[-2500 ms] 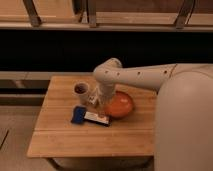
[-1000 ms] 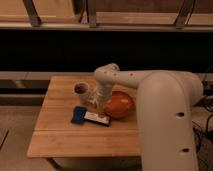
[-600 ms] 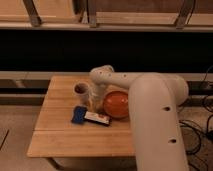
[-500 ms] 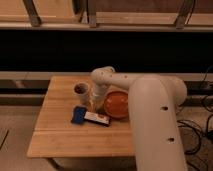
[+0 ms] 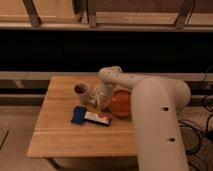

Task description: Push the ceramic bowl across the table

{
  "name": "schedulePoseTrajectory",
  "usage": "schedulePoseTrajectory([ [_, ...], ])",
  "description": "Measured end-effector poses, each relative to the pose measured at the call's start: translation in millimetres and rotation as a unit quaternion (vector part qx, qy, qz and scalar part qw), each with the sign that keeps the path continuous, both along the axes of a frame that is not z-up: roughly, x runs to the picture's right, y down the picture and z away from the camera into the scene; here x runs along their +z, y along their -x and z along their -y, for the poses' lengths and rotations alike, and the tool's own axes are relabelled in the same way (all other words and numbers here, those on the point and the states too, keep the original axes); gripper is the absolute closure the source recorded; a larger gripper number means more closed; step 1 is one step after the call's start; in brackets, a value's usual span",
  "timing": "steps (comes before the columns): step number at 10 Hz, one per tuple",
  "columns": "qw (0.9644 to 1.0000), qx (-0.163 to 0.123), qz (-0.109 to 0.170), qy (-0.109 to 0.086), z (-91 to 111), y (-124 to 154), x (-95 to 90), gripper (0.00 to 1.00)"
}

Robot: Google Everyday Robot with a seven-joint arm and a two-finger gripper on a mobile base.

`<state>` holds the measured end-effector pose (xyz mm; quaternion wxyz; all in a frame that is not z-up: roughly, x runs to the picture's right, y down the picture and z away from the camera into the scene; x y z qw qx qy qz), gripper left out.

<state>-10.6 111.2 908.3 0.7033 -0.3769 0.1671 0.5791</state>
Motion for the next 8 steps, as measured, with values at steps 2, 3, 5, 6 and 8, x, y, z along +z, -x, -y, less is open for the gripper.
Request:
schedulePoseTrajectory([
  [2, 0.9982, -0.001, -0.059, -0.008, 4.8, -40.1, -27.8, 1.0],
  [3, 0.9962, 0.006, -0.086, -0.007, -0.7, -57.6, -41.8, 1.0],
  [5, 0.9905, 0.033, -0.134, -0.005, -18.8, -86.9, -69.6, 1.0],
  [6, 0.9879, 0.046, -0.148, -0.008, -23.1, -96.0, -79.2, 1.0],
  [8, 0.9829, 0.062, -0.172, -0.023, -20.6, -104.2, -100.9, 1.0],
])
